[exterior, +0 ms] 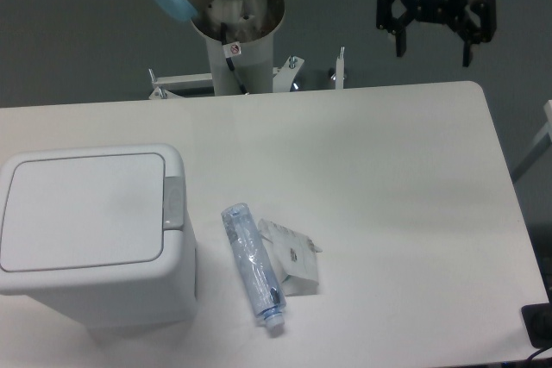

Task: Open the trash can
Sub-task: 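Lower the open gripper from its raised start pose toward the table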

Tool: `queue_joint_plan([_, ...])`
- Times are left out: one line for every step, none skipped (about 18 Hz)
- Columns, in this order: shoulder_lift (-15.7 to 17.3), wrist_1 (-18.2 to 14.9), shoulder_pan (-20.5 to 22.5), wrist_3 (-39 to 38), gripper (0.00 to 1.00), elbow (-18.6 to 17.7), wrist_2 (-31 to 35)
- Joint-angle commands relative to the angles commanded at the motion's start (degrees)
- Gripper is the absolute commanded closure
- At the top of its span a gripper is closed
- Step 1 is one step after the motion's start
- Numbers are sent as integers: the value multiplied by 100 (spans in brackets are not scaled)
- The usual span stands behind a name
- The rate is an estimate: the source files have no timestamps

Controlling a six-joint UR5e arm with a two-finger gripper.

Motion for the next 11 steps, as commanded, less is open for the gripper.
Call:
queue_joint_plan([0,0,0,0,0,-17,26])
queue_joint_plan([0,0,0,-9,0,-17,44])
queue_joint_plan([0,0,0,-9,0,-17,26])
queue_joint_plan([0,0,-9,-17,0,-17,-9])
queue_joint_plan([0,0,-26,-78,0,-17,-35])
queue_joint_plan([-35,9,-35,-288,0,-17,-114])
queue_joint_plan([-96,35,-44,-508,0,-9,-228])
queue_joint_plan([-131,105,-79,-753,0,0,-342])
queue_joint_plan([-167,184,-97,-1008,0,9,-473])
queue_joint_plan([-210,289,-114,-1254,0,44,-640])
queue_joint_plan([-289,334,-193,-1674,0,131,-911])
